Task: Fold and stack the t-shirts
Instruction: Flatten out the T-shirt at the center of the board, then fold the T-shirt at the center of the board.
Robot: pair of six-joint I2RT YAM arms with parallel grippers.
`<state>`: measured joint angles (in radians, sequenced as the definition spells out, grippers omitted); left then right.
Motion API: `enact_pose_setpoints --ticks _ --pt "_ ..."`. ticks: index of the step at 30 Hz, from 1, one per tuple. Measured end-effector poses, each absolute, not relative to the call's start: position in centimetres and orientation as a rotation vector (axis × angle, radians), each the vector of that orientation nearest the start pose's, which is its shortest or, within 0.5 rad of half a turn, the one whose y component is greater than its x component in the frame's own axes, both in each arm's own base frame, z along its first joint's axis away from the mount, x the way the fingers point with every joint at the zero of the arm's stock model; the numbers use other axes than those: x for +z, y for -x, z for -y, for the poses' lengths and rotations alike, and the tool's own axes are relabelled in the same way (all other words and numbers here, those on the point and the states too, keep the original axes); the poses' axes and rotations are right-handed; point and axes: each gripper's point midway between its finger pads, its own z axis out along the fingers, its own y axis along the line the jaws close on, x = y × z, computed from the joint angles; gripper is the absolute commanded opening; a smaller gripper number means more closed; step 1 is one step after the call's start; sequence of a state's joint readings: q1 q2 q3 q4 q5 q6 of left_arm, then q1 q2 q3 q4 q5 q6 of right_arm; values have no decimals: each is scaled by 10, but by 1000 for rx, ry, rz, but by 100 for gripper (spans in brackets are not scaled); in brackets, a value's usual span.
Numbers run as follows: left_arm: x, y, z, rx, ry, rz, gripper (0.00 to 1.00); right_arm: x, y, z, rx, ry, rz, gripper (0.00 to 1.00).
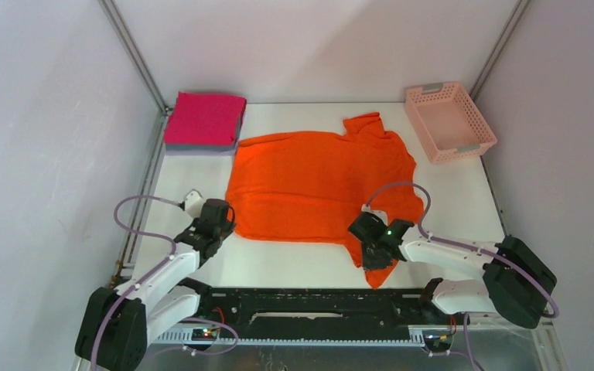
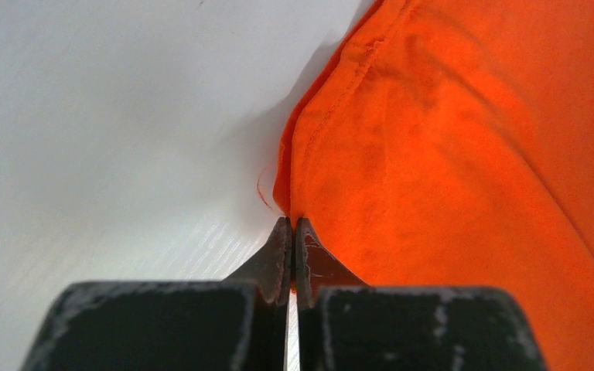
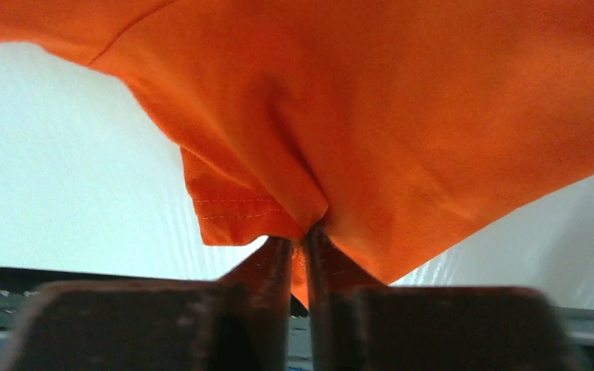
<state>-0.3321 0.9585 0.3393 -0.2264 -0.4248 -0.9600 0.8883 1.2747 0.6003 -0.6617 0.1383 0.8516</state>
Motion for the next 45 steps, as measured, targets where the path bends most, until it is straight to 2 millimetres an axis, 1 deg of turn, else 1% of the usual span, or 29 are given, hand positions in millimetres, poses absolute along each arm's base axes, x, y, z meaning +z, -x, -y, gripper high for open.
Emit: enact_pose_setpoints --ticks 1,6,9,12,14,17,20,24,28,32,34,37,42,45 --pt "35 -249 42 -128 896 -2144 0 8 -118 -160 129 26 -2897 0" --pt "37 -246 38 -109 901 -2136 0 9 -95 -145 95 10 -2971 0" --pt "40 -244 37 -116 903 -2128 0 12 -79 -131 22 11 -3017 0" --pt "43 -241 37 -134 910 -2115 0 15 -67 -126 2 51 -3037 0" --pt "41 -236 37 -154 909 -2108 0 17 -63 -126 11 78 -3031 0" --pt "37 -228 37 -177 911 -2111 0 20 -67 -123 2 70 -2996 0" --pt "43 -229 39 -205 908 -2092 0 25 -79 -120 -26 60 -2929 0" --pt "49 -231 42 -240 902 -2075 0 43 -107 -124 -28 49 -2807 0" --pt "43 -230 44 -234 906 -2101 0 63 -136 -125 -40 25 -2700 0" --pt "32 -227 43 -197 921 -2143 0 79 -163 -119 -81 2 -2611 0" --pt "30 -228 43 -182 926 -2159 0 87 -178 -116 -98 2 -2566 0" --pt "37 -237 45 -170 931 -2163 0 98 -199 -114 -97 11 -2509 0" --pt "60 -265 49 -184 945 -2116 0 114 -234 -112 -87 53 -2447 0" --pt "67 -280 48 -185 967 -2097 0 119 -250 -111 -85 97 -2433 0"
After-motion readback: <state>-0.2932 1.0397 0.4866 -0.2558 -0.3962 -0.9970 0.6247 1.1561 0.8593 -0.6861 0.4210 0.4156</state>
